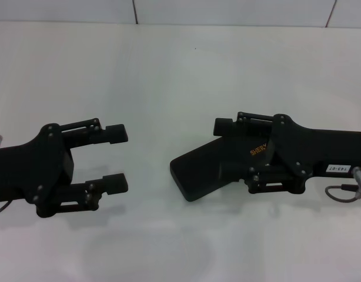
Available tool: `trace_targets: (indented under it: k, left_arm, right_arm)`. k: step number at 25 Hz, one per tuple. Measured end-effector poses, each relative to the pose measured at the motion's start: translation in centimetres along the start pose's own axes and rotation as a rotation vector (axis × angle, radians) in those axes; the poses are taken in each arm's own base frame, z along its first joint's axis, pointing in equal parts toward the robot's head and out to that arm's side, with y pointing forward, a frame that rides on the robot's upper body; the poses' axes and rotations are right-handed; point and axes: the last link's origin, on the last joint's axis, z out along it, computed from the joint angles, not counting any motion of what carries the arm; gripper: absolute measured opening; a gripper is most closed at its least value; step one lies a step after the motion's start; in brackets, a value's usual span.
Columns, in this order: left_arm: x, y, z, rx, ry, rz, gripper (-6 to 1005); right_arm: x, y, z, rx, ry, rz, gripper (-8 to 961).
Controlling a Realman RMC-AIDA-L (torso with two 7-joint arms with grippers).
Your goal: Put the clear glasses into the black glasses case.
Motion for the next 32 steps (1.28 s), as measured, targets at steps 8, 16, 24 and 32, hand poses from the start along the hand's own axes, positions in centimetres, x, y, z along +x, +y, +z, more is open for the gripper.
trace_targets:
  k: [8,16,24,32]
  left_arm:
    - [-0.02,-0.01,0.05,0.0,0.001,0.002,728]
    - [-0.08,0.04,0.0,0.003,0.001,-0.002,725]
    - [-0.08,0.05,0.0,0.003,0.001,-0.002,724]
    - [0.02,-0.06,0.1,-0.001,0.001,0.001,724]
  right_arm:
    - [0.06,0.1,-0.22,0.01,-0.014,0.001,783]
    - [0.14,0.13,-0.21,0.009,-0.012,0.002,783]
    - [0.2,0.18,-0.16,0.006,-0.009,-0.007,782]
    - [0.3,0.2,-0.18,0.007,-0.008,-0.005,782]
